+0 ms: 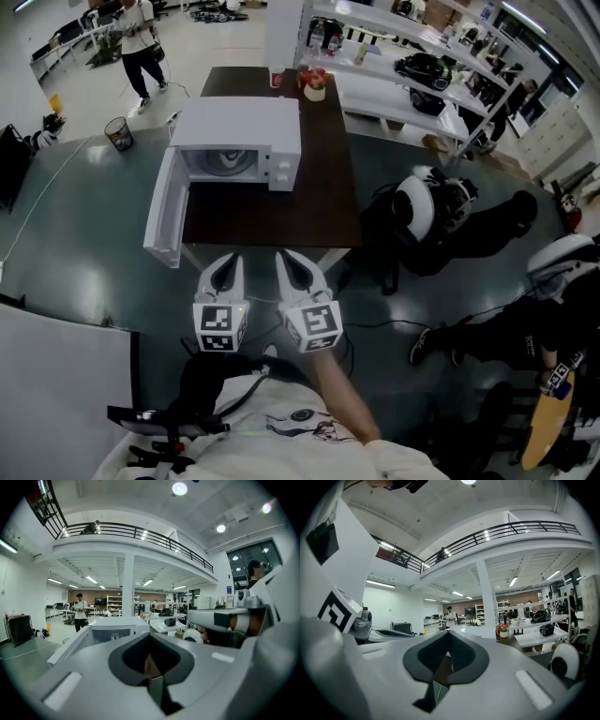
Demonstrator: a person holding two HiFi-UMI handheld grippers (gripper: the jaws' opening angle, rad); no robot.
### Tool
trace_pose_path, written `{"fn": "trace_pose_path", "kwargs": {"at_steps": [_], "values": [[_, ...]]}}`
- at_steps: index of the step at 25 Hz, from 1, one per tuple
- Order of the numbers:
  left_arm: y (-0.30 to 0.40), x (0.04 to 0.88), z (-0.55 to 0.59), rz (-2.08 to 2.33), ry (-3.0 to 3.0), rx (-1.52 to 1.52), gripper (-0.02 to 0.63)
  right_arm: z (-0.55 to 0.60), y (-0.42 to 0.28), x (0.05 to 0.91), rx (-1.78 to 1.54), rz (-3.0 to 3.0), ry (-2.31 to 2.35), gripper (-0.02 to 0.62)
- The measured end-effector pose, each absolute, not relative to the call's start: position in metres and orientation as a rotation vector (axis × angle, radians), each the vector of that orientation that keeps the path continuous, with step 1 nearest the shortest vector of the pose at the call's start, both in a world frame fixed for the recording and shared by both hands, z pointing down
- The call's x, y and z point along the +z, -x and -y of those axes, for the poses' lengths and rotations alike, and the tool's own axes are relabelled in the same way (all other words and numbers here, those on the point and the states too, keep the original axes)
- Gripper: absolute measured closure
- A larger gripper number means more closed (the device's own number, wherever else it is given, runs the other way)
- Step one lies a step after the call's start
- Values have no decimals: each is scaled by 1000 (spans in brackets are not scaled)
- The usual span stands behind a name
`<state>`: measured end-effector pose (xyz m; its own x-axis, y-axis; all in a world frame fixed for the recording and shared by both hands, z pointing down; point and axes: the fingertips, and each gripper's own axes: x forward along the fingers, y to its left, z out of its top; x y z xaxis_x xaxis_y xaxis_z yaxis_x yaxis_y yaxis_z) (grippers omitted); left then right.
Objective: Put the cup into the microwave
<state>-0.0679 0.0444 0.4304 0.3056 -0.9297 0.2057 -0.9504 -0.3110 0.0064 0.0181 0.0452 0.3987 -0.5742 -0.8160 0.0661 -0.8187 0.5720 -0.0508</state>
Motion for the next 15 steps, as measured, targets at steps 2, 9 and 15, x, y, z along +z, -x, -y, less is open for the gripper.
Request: {"fn": "trace_pose_path", "kwargs": {"at_steps": [2,9,15], "values": [[69,432,-51,1749,-2445,256,607,-49,-16,399,123,2749,-1444,594],[89,433,-88,1718,-2452,250,607,-81,5,398,144,2732,-1461,595],[119,441,-131,1711,-2431,240,606,-122,25,406,167,2706,-1483,595]]}}
